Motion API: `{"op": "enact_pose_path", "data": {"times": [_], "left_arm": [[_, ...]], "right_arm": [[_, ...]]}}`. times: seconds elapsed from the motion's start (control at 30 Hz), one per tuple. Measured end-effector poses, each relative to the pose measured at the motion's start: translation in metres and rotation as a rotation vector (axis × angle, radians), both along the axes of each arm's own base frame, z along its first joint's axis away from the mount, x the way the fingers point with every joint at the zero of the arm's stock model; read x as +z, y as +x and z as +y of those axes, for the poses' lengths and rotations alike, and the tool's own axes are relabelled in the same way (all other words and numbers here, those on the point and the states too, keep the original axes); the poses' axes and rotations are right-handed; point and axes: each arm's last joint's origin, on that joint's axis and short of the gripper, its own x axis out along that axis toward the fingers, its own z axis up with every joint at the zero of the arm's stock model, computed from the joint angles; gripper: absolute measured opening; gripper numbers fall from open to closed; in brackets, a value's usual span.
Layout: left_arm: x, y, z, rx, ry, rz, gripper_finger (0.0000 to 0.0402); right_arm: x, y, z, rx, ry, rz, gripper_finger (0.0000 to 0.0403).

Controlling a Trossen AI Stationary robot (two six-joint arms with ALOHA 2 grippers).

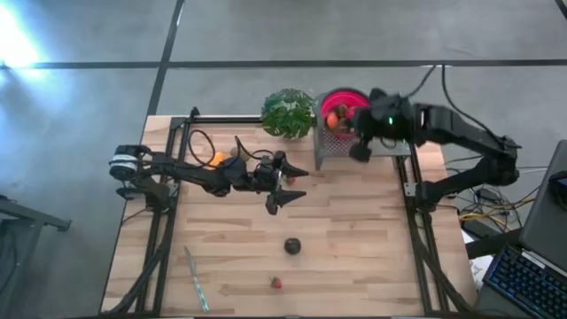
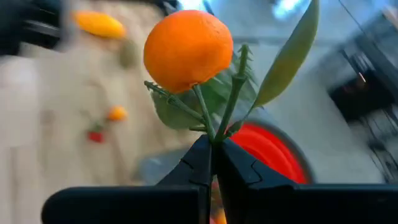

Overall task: Pick & Place Fruit
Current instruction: Put the orange into the red strainer bowl on the shelf

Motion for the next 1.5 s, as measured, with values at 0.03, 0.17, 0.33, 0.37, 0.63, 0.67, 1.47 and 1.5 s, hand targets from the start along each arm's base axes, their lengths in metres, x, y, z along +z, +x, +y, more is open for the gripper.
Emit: {"op": "enact_pose_path", "data": {"times": [0.03, 0.17, 0.33, 0.37, 0.63, 0.67, 1.47, 1.5], "left_arm": [[0.0, 0.0, 0.0, 0.0, 0.0, 0.0, 0.0314], [0.0, 0.0, 0.0, 0.001, -0.001, 0.003, 0.0314], [-0.002, 0.001, 0.0, 0.0, -0.001, 0.025, 0.0314], [-0.003, 0.001, 0.0, 0.0, -0.001, 0.028, 0.0314], [-0.003, 0.001, 0.0, 0.0, -0.003, 0.039, 0.0314], [-0.004, 0.001, 0.0, 0.0, -0.004, 0.039, 0.0314], [-0.004, 0.001, 0.0, -0.002, -0.01, 0.048, 0.0314], [-0.004, 0.001, 0.0, -0.002, -0.01, 0.048, 0.0314]], "right_arm": [[0.002, -0.002, -0.009, -0.04, 0.006, 0.012, 0.0009], [0.002, -0.004, -0.044, -0.181, 0.033, 0.106, 0.0008], [-0.007, -0.005, -0.082, -0.308, 0.106, 0.231, 0.0008], [-0.01, -0.004, -0.089, -0.321, 0.123, 0.252, 0.0008], [-0.036, 0.012, -0.124, -0.367, 0.186, 0.389, 0.0008], [-0.039, 0.014, -0.127, -0.369, 0.19, 0.4, 0.0008], [-0.07, 0.025, -0.149, -0.406, 0.244, 0.497, 0.0008], [-0.072, 0.025, -0.149, -0.405, 0.248, 0.503, 0.0008]]}}
